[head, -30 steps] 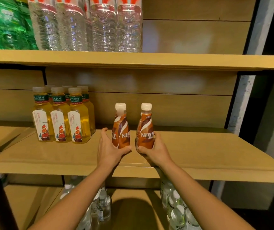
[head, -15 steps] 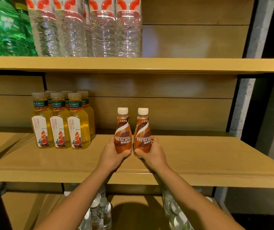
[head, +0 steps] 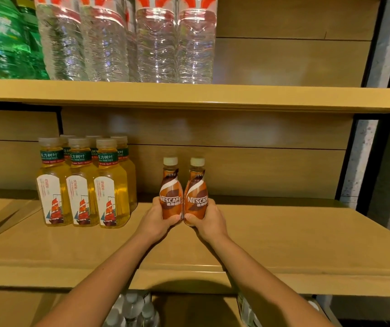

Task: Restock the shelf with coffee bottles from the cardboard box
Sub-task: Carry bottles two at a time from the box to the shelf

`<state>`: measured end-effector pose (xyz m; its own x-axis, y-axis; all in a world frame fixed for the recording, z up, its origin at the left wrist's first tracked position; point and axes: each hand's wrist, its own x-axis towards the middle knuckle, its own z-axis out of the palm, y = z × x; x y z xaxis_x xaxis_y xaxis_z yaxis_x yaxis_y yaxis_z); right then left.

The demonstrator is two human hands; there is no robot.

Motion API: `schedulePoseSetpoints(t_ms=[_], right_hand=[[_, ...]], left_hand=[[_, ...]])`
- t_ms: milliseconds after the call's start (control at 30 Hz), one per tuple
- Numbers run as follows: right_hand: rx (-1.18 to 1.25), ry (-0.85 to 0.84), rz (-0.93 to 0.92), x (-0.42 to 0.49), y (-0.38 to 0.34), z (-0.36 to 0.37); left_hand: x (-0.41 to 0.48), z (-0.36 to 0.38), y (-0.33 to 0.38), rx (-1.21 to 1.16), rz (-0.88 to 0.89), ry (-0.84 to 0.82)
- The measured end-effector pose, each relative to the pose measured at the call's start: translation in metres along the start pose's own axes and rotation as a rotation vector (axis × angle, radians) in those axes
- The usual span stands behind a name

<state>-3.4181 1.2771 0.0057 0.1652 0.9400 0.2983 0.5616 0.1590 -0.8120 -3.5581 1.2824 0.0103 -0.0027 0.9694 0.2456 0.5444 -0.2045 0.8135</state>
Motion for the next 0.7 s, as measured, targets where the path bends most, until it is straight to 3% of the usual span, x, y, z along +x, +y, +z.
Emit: schedulePoseSetpoints(t_ms=[567,700], right_hand=[[-0.058,0.004,0.046,0.020,0.012,-0.001],[-0.201,0.025,0.032,0.005,0.011,-0.015]], left_hand=[[0.018,0.014,-0.003,0.080,0.038,-0.014],[0.006,0.007,-0.006,0.156,0.026,0.002]])
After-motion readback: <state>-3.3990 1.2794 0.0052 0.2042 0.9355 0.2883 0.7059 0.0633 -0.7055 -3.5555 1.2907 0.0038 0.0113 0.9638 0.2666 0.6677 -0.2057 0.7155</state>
